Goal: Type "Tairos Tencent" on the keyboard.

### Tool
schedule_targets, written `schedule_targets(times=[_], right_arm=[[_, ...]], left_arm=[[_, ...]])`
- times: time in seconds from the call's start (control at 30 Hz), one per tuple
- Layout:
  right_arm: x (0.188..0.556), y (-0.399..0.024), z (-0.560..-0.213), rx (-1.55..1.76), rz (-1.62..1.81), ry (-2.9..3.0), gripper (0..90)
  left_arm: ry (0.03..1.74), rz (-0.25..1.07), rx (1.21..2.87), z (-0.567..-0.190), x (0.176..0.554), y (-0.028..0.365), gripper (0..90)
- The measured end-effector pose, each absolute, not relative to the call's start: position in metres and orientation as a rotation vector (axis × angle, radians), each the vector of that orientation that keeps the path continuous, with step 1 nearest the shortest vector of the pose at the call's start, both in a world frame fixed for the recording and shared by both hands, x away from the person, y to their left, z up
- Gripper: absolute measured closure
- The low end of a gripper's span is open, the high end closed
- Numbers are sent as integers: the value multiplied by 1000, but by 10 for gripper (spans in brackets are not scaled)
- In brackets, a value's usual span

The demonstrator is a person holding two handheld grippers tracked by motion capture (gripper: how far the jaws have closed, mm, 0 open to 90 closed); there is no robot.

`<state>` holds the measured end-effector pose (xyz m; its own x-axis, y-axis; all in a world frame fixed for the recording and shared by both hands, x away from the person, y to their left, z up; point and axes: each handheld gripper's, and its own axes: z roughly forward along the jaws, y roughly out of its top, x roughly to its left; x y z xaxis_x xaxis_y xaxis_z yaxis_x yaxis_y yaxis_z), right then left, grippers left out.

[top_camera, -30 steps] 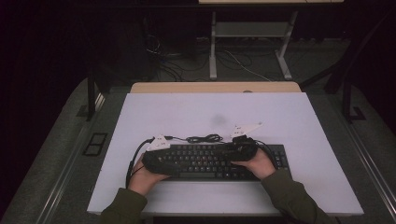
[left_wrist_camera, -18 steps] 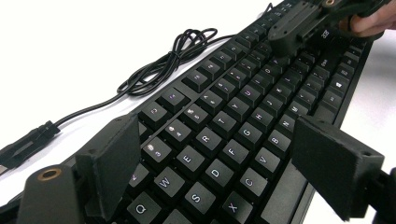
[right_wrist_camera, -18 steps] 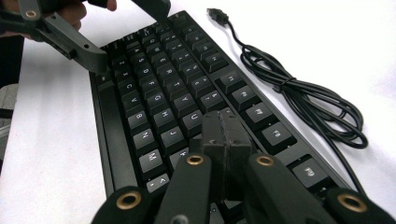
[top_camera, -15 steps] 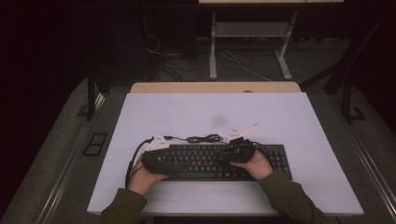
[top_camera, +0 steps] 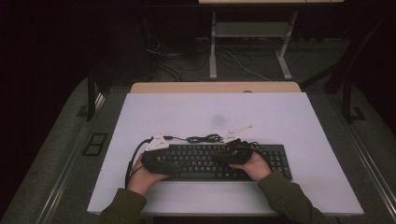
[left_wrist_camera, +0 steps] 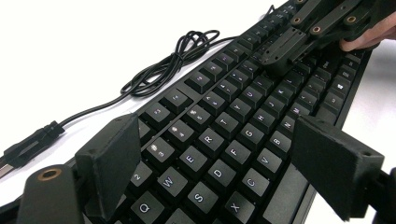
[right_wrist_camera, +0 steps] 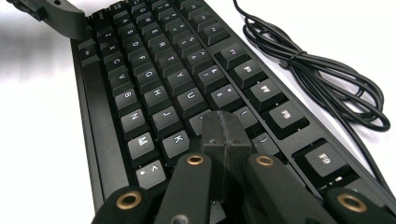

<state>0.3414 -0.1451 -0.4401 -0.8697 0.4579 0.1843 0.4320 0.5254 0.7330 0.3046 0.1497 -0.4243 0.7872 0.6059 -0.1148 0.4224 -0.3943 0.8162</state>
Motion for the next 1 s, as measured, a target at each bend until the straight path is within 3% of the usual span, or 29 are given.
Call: schedule_targets(times=[0.7, 1.0], right_arm=[[340, -148, -433, 786, 1352, 2683, 894], [343, -155, -429, 836, 1445, 2632, 685]], left_arm=[[759, 257, 2045, -423, 305, 152, 160], [763, 263, 2040, -422, 305, 152, 163]])
